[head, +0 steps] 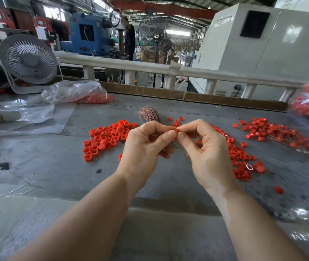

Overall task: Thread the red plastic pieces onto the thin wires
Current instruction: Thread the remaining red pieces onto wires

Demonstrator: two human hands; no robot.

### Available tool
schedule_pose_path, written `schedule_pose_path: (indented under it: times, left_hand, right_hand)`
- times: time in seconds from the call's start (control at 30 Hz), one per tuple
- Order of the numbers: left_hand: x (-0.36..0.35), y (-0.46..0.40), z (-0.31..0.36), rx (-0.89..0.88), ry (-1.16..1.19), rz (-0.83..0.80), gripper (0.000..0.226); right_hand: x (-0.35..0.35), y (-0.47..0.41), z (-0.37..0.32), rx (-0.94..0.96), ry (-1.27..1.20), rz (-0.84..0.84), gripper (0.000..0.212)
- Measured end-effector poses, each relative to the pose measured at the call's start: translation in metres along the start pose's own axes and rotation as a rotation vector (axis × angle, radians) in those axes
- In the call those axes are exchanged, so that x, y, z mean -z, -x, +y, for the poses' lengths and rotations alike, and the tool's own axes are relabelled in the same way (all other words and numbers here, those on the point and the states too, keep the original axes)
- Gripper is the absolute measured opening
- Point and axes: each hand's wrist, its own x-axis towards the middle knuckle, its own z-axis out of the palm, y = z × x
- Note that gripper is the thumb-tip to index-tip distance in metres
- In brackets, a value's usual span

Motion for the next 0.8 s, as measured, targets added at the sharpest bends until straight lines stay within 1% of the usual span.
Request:
schedule_pose_path:
  times: [0.17,0.23,0.33,0.4,0.47,0.53,0.7,0.8]
  left_hand:
    - [0.0011,-0.0005,-0.0015,-0.033,-0.021,-0.008,0.01]
    - [0.0003,-0.0006,-0.0018,-0.03,-0.007,-0.001,0.009]
    - [-0.0024,-0.0016,-0.0022,0.07,0.157,-0.009,0.012]
    - [-0.003,-0.0027,-0.003,0.139,0.28,-0.027,0.021]
    - [-0.0022,-0.0035,-0.0031,0.171,0.355,-0.035,0.03]
    - [-0.0008,-0.0039,-0.0033,0.184,0.37,-0.033,0.033]
    - [0.0005,-0.004,-0.0038,0.191,0.35,-0.029,0.035]
    - [0.0004,-0.0038,-0.0039,0.185,0.352,-0.025,0.034]
  right_hand:
    - [-0.0014,-0.0001,-0.0019,-0.016,-0.007,0.002,0.015]
    - [-0.002,-0.0005,-0.0016,-0.015,0.005,0.02,0.017]
    - [-0.0026,-0.0014,0.0003,-0.026,0.003,0.066,0.019]
    - [-0.0025,-0.0015,0.001,-0.009,0.032,0.084,0.015]
    - [-0.0021,-0.0018,0.0007,0.004,0.049,0.1,0.013]
    - [-0.0016,-0.0022,-0.0001,0.0,0.051,0.109,0.015]
    - [-0.0011,-0.0025,-0.0015,-0.004,0.071,0.117,0.026]
    - [-0.0012,-0.0023,-0.0013,0.009,0.085,0.123,0.026]
